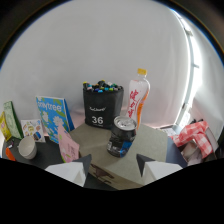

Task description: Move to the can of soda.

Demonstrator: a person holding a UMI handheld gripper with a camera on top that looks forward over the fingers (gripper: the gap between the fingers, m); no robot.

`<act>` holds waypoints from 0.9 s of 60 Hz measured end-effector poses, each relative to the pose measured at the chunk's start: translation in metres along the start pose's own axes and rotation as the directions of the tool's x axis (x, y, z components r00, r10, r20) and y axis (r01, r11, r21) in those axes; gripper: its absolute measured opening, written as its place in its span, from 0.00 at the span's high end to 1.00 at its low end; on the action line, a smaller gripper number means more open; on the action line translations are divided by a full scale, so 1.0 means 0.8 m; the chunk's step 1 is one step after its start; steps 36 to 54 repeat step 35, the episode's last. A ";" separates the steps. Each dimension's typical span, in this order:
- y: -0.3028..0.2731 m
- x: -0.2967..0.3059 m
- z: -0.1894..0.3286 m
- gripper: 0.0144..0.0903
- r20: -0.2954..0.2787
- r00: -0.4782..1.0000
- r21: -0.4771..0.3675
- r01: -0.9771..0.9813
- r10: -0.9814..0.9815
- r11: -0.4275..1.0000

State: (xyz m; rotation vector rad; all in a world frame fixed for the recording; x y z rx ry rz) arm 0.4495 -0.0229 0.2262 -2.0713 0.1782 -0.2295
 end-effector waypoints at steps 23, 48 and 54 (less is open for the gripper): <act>0.002 0.008 0.023 0.05 0.035 0.999 -0.017 0.004 -0.004 1.000; 0.003 0.012 0.024 0.06 0.040 0.999 -0.025 0.012 -0.011 1.000; 0.003 0.012 0.024 0.06 0.040 0.999 -0.025 0.012 -0.011 1.000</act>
